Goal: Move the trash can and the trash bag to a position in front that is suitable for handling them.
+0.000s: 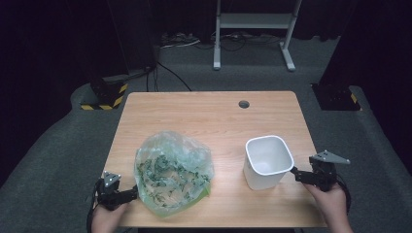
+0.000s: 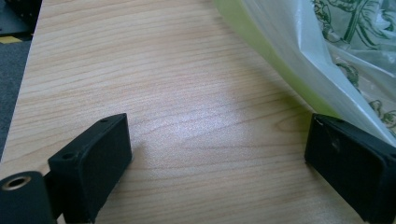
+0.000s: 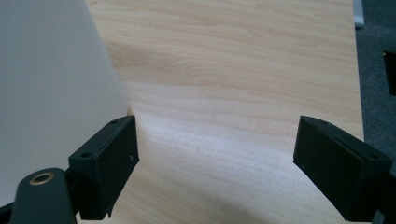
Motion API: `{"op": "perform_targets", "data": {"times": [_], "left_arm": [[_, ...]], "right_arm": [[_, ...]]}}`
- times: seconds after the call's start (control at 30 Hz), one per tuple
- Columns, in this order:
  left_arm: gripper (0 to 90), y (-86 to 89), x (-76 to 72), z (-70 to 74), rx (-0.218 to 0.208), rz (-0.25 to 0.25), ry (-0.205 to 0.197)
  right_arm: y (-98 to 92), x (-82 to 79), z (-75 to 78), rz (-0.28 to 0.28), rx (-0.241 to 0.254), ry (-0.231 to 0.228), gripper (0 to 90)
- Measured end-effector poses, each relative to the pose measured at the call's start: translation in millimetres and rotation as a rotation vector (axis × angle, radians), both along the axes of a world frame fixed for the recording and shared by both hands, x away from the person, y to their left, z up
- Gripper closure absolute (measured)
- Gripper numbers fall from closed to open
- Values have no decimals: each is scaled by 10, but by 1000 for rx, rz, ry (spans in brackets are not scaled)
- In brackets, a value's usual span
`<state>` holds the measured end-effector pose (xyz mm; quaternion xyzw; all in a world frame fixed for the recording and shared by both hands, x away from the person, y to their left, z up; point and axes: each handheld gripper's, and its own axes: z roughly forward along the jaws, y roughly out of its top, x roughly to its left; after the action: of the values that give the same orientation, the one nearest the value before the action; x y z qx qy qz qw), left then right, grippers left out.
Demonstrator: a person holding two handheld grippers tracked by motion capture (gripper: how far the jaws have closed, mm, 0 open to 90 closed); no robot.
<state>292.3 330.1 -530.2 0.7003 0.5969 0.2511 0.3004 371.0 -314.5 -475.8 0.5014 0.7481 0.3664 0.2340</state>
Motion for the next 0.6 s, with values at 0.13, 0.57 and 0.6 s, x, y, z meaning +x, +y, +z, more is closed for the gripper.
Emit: {"op": "perform_targets", "data": {"times": [0.13, 0.57, 0.6], "left_arm": [[73, -1, -1, 0, 0, -1, 0], [73, -2, -1, 0, 0, -2, 0], [73, -2, -1, 0, 0, -2, 0]], "right_arm": [[42, 56, 62, 3, 15, -35, 136], [108, 135, 145, 23, 49, -101, 132], [110, 142, 144, 24, 51, -102, 132]]}}
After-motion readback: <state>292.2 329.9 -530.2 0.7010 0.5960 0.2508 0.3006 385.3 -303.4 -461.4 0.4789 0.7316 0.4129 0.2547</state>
